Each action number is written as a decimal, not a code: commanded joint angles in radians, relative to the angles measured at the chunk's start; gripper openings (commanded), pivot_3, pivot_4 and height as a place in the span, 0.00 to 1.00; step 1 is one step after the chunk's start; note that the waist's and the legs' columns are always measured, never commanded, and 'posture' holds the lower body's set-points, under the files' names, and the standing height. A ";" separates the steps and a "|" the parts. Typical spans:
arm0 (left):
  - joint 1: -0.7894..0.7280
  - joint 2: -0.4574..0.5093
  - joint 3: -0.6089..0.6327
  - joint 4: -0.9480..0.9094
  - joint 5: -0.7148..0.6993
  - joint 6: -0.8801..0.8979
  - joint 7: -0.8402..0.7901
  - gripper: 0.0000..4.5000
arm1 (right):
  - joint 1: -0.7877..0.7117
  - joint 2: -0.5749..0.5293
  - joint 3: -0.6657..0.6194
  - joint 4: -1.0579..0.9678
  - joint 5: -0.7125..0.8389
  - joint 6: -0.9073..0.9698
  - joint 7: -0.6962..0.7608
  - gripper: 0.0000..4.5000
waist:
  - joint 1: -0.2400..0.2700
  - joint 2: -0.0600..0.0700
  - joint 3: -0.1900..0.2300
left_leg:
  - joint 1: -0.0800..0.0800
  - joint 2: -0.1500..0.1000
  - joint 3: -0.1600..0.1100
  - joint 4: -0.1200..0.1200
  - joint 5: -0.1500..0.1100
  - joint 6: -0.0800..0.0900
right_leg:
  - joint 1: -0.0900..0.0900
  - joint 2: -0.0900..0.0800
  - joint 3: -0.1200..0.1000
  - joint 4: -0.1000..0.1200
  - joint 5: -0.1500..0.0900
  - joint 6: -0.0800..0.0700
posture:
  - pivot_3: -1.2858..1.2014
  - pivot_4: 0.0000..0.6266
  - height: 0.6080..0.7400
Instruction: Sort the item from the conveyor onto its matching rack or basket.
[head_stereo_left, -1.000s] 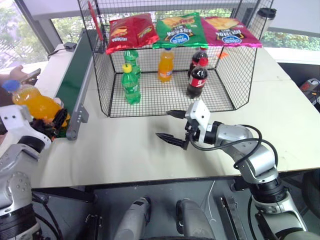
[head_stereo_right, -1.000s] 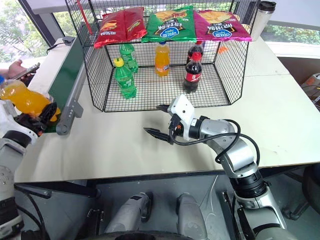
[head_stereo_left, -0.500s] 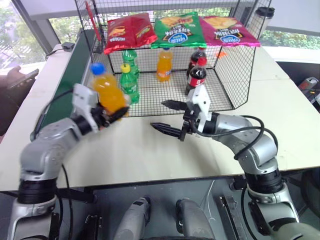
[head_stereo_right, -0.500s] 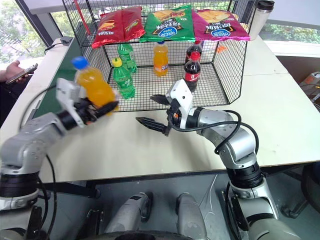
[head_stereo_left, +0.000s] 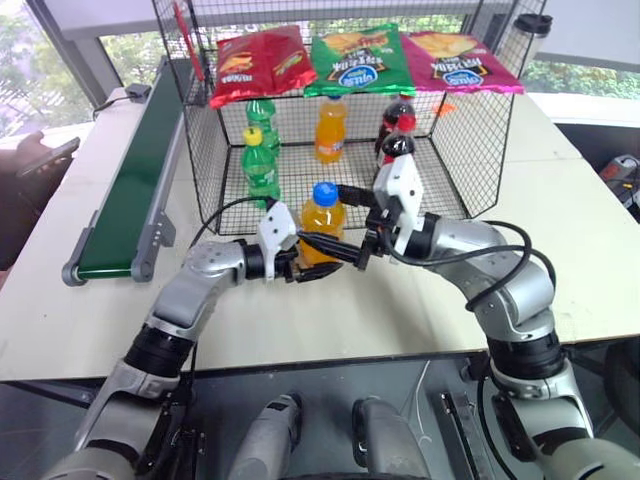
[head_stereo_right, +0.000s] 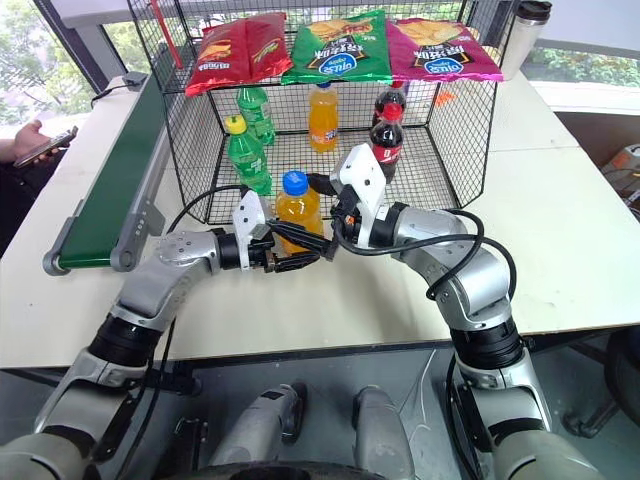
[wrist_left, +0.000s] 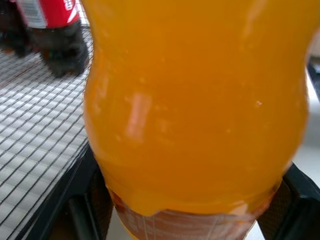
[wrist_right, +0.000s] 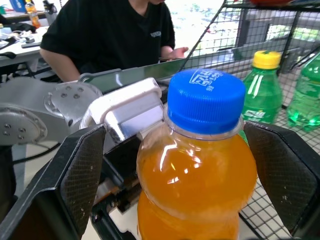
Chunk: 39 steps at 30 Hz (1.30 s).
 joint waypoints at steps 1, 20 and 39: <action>-0.037 -0.020 0.009 -0.031 0.005 -0.036 -0.014 0.66 | -0.014 0.012 0.020 -0.015 0.004 -0.016 0.007 1.00 | 0.000 0.000 0.000 | 0.000 0.000 0.000 0.000 0.000 0.000 | 0.000 0.000 0.000 0.000 0.000 0.000 | 0.52 0.24 0.99; -0.020 -0.011 0.048 -0.081 -0.006 -0.011 -0.019 0.66 | -0.002 -0.020 0.015 0.062 -0.043 -0.059 0.045 1.00 | 0.003 0.000 0.000 | 0.000 0.000 0.000 0.001 0.000 0.000 | 0.000 0.000 0.000 0.001 0.000 0.000 | 0.52 0.24 0.99; 0.013 0.005 0.070 -0.098 -0.003 -0.014 -0.029 0.66 | -0.009 -0.041 -0.006 0.080 -0.045 -0.068 0.053 1.00 | 0.003 0.000 0.000 | 0.000 0.000 0.000 0.001 0.000 0.000 | 0.000 0.000 0.000 0.001 0.000 0.001 | 0.52 0.24 0.99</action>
